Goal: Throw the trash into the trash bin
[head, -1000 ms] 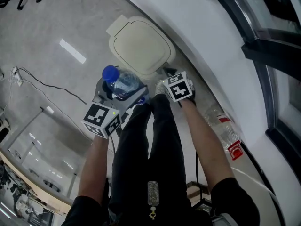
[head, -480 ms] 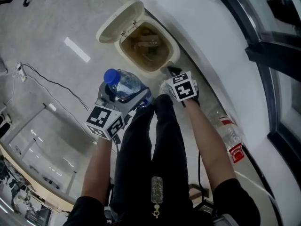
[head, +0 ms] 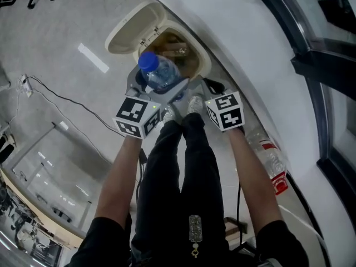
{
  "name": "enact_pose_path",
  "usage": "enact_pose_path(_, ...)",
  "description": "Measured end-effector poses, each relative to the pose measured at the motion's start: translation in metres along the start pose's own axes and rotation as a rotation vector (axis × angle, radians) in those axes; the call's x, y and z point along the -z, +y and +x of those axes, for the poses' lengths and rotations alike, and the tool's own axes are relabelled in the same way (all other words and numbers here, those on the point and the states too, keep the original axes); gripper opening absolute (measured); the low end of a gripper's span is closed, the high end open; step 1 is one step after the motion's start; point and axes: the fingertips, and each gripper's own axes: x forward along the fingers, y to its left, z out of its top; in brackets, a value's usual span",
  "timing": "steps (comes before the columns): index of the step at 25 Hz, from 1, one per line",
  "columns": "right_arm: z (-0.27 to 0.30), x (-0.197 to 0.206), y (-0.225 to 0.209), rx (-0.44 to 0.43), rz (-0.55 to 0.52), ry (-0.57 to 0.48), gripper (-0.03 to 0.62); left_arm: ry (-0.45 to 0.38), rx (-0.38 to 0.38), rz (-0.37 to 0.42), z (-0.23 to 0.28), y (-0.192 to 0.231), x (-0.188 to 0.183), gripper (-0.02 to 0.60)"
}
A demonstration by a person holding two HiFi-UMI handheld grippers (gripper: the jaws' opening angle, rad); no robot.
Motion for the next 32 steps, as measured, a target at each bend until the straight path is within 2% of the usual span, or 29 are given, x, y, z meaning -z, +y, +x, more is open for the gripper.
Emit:
enact_pose_path(3, -0.006, -0.004, -0.007, 0.0, 0.027, -0.031, 0.002, 0.072, 0.01, 0.046, 0.034, 0.006, 0.01, 0.488)
enact_pose_path(11, -0.003, -0.016, -0.014, -0.016, 0.061, -0.052, 0.002, 0.182, -0.04, 0.07, 0.085, 0.032, 0.047, 0.488)
enact_pose_path(19, 0.002, -0.007, -0.012, -0.049, 0.053, -0.035, 0.002, 0.416, -0.121, 0.019, 0.11, 0.057, 0.11, 0.489)
enact_pose_path(23, 0.004, -0.003, -0.012, -0.06, 0.056, -0.034, 0.002, 0.455, -0.155, 0.022, 0.112, 0.064, 0.118, 0.492)
enact_pose_path(26, 0.004, -0.003, -0.013, -0.066, 0.061, -0.035, 0.002, 0.478, -0.151, 0.017, 0.11, 0.063, 0.125, 0.492)
enact_pose_path(29, 0.004, -0.004, -0.014, -0.068, 0.059, -0.037, 0.002, 0.483, -0.153, -0.001, 0.106, 0.063, 0.129, 0.493)
enact_pose_path(32, 0.005, -0.008, -0.012, -0.072, 0.055, -0.038, 0.002, 0.48, -0.15, -0.008, 0.101, 0.063, 0.128, 0.52)
